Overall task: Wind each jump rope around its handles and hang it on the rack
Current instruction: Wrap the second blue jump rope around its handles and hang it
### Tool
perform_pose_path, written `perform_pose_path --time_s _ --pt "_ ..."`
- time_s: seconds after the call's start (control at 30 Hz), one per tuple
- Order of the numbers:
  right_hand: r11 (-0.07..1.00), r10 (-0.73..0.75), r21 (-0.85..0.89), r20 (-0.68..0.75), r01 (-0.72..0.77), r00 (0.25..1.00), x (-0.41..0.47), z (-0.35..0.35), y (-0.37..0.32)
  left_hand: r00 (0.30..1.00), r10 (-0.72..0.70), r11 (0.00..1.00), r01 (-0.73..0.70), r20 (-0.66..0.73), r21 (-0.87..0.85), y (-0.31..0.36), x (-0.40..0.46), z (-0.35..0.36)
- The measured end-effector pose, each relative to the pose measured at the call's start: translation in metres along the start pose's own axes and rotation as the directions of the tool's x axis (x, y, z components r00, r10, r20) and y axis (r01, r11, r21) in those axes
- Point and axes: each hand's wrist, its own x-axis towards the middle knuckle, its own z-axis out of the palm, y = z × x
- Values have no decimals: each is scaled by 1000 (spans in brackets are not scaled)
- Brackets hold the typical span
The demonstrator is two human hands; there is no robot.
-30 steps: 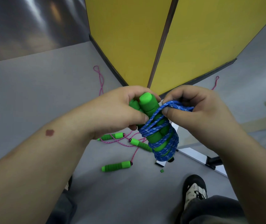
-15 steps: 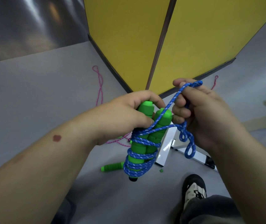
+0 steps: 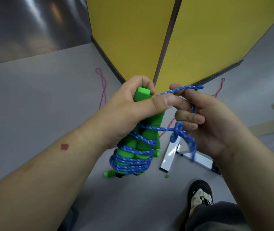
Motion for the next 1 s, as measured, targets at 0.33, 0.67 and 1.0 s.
perform_pose_path --time_s 0.33,0.67,1.0 --pt "790 -399 -575 -223 211 889 8 -16 2 992 -116 990 110 -58 -94 6 4 -21" --pt "884 -322 -420 -230 204 919 2 -9 -2 981 -148 984 159 -122 82 5 7 -31" --pt "300 -746 -918 -56 259 664 -6 -11 9 981 -186 967 191 50 -166 11 -1 -36"
